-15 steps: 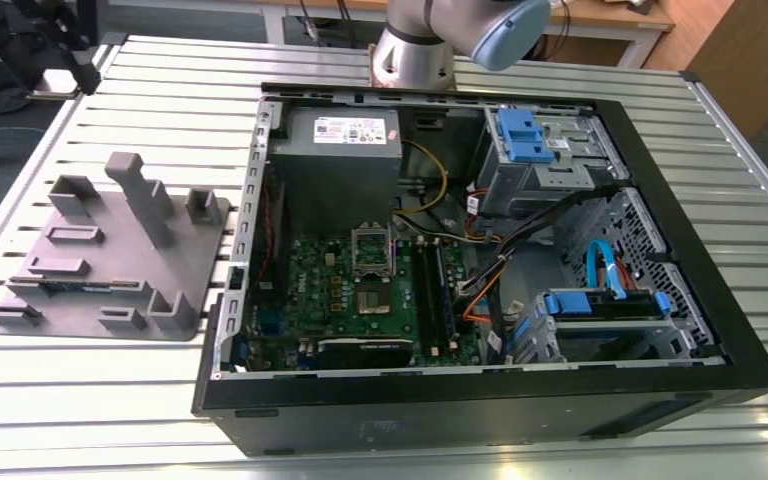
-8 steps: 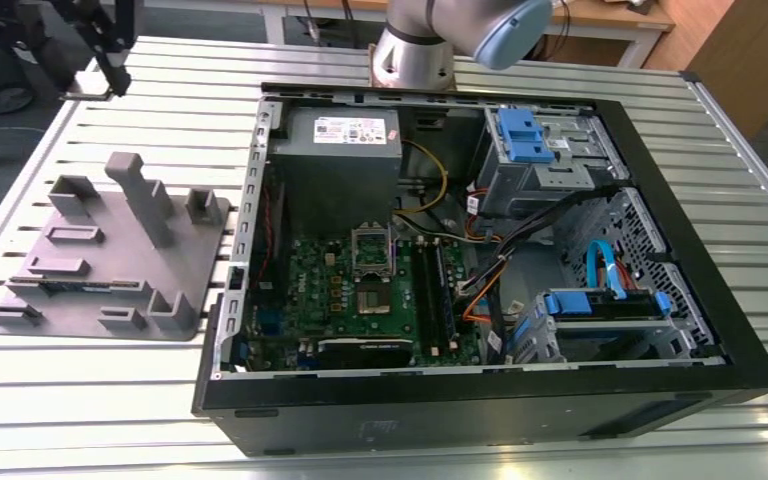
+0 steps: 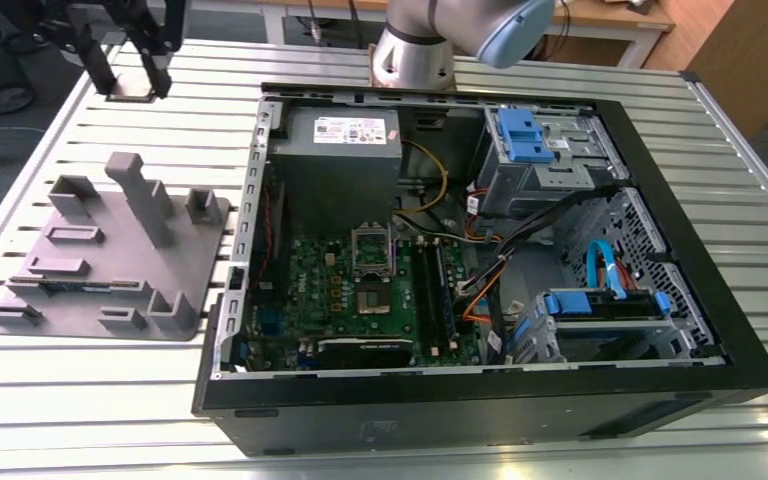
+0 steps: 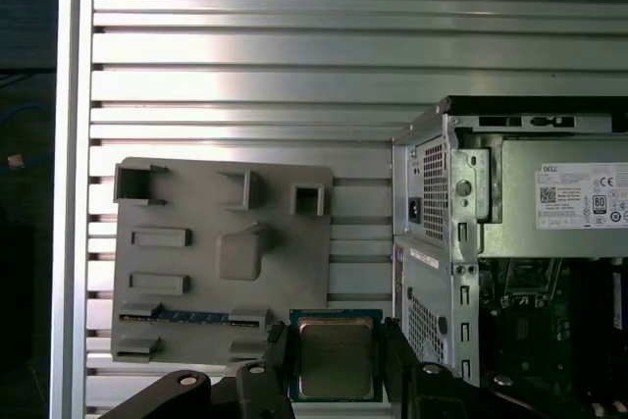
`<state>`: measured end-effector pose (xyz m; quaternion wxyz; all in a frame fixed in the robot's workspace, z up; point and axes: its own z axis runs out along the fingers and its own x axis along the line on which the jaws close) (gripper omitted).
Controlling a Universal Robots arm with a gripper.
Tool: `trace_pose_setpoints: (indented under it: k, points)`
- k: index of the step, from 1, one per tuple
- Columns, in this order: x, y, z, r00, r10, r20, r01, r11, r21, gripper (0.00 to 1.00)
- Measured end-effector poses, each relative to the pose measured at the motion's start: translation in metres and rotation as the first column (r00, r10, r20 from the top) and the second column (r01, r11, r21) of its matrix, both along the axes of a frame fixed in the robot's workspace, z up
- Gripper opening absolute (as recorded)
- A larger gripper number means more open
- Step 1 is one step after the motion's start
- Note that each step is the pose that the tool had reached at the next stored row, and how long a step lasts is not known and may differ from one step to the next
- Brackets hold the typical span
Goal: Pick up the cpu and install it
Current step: 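Pick up the cpu and move it towards the insertion slot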
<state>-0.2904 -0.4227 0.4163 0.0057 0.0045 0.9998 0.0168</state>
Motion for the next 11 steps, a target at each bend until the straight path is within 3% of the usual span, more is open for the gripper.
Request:
trace_pose_setpoints:
  k: [11]
  points:
    - [0.0455, 0.0000, -0.0003, 1.0000, 0.000, -0.0005, 0.000, 1.0000, -0.0001, 0.47]
